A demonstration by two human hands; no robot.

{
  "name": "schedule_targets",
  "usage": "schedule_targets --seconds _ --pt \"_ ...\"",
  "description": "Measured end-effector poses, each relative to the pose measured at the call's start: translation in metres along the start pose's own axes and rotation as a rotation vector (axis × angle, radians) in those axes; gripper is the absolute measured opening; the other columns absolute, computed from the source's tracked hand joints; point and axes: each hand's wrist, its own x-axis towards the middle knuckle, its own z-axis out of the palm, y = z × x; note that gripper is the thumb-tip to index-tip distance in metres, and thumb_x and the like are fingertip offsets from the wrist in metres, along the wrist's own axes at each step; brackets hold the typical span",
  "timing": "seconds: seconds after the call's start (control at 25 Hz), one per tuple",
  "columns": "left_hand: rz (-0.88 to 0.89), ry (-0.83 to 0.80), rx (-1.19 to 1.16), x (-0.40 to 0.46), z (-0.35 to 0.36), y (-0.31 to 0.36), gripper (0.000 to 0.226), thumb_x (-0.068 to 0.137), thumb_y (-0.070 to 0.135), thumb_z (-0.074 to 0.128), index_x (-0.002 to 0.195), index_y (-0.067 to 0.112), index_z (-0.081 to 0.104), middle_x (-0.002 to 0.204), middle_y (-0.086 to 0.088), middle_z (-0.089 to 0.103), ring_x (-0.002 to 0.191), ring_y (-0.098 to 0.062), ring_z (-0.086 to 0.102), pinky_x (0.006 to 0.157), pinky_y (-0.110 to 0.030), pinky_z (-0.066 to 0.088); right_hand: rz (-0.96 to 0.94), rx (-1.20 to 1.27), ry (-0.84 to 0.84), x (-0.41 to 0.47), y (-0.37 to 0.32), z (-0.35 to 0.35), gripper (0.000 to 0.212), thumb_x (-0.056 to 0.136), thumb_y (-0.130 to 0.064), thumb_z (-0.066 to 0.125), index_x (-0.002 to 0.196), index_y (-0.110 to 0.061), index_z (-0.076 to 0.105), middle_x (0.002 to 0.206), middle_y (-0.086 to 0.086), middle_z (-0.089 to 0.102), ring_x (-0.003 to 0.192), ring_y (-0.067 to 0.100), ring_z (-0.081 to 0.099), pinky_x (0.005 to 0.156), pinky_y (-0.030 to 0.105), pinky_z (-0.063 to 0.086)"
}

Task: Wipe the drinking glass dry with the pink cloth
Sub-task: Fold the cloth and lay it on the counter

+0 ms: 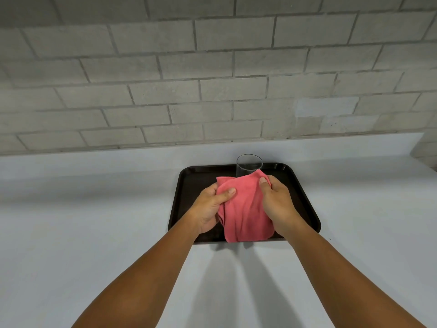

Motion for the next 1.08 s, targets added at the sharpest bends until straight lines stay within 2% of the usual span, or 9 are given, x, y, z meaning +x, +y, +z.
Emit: schedule_targets --seconds 0.12,0.28,0.36,0.48,0.6,0.72,0.84,0.96,1.08 --pt "0.078 0.069 0.068 -0.002 -0.003 0.003 0.026 0.095 0.014 0.067 0.12 0.008 0.068 0.111 -0.011 0.075 0.096 -0.021 0.073 0.078 -0.032 0.062 -0.035 -0.066 -0.014 0.002 0.003 0.002 0.021 0.103 -0.03 0.042 0.105 -0.027 0.063 0.097 -0.011 0.063 0.086 0.003 0.057 0.064 0.021 0.041" --pt "0.196 0.208 0.213 -0.003 -0.008 0.001 0.012 0.098 0.022 0.065 0.105 0.016 0.073 0.103 -0.005 0.078 0.092 -0.016 0.073 0.073 -0.026 0.059 -0.097 -0.024 -0.002 -0.005 0.009 0.008 0.016 0.1 -0.022 0.051 0.108 -0.032 0.061 0.101 -0.018 0.061 0.089 -0.001 0.058 0.066 0.015 0.042" --pt "0.223 0.304 0.326 -0.005 -0.017 0.005 0.014 0.097 0.03 0.065 0.092 0.019 0.072 0.084 0.004 0.075 0.075 -0.007 0.069 0.064 -0.021 0.056 -0.124 0.009 -0.004 -0.008 0.014 0.013 0.024 0.097 -0.014 0.054 0.11 -0.034 0.06 0.105 -0.019 0.061 0.095 -0.001 0.059 0.071 0.015 0.044" --pt "0.236 0.474 0.425 -0.006 -0.038 0.009 0.032 0.098 0.035 0.063 0.072 0.017 0.062 0.053 0.009 0.054 0.043 -0.004 0.047 0.04 -0.021 0.04 -0.138 0.058 0.058 -0.01 0.019 0.02 0.031 0.095 -0.008 0.055 0.116 -0.031 0.059 0.113 -0.014 0.06 0.103 0.005 0.059 0.084 0.022 0.048" --pt "0.179 0.473 0.379 -0.008 -0.05 0.011 0.033 0.099 0.033 0.062 0.073 0.013 0.063 0.049 0.002 0.046 0.033 -0.005 0.037 0.032 -0.021 0.031 -0.142 0.076 0.035 -0.013 0.019 0.031 0.036 0.095 -0.01 0.055 0.116 -0.039 0.056 0.115 -0.017 0.057 0.103 0.004 0.057 0.08 0.019 0.048" --pt "0.029 0.393 0.261 -0.014 -0.043 0.009 0.041 0.092 0.049 0.066 0.09 0.008 0.071 0.057 0.0 0.06 0.039 -0.008 0.05 0.041 -0.023 0.041 -0.163 0.107 -0.005 -0.015 0.013 0.044 0.035 0.097 -0.012 0.054 0.111 -0.044 0.057 0.114 -0.019 0.058 0.104 0.0 0.057 0.078 0.014 0.047" --pt "-0.069 0.213 0.063 -0.019 -0.036 0.006 0.045 0.068 0.04 0.088 0.089 0.003 0.077 0.086 -0.012 0.079 0.072 -0.02 0.077 0.062 -0.029 0.06 -0.19 0.126 0.001 -0.015 0.008 0.047 0.03 0.099 -0.015 0.051 0.119 -0.035 0.058 0.12 -0.013 0.058 0.11 0.004 0.057 0.091 0.026 0.049" --pt "-0.179 0.13 -0.088 -0.02 -0.034 0.004 0.068 0.053 0.031 0.096 0.109 -0.002 0.076 0.113 -0.019 0.076 0.102 -0.031 0.076 0.084 -0.042 0.061 -0.158 0.174 -0.037 -0.015 0.002 0.043 0.028 0.1 -0.023 0.051 0.124 -0.037 0.055 0.121 -0.015 0.057 0.109 0.006 0.058 0.09 0.03 0.052" --pt "-0.295 0.014 -0.239 -0.021 -0.034 0.001 0.07 0.07 0.043 0.088 0.125 0.002 0.071 0.129 -0.023 0.07 0.116 -0.038 0.069 0.097 -0.053 0.055 -0.097 0.264 -0.122 -0.018 -0.007 0.042 0.021 0.1 -0.028 0.053 0.118 -0.039 0.057 0.119 -0.011 0.061 0.105 0.008 0.063 0.087 0.031 0.055"
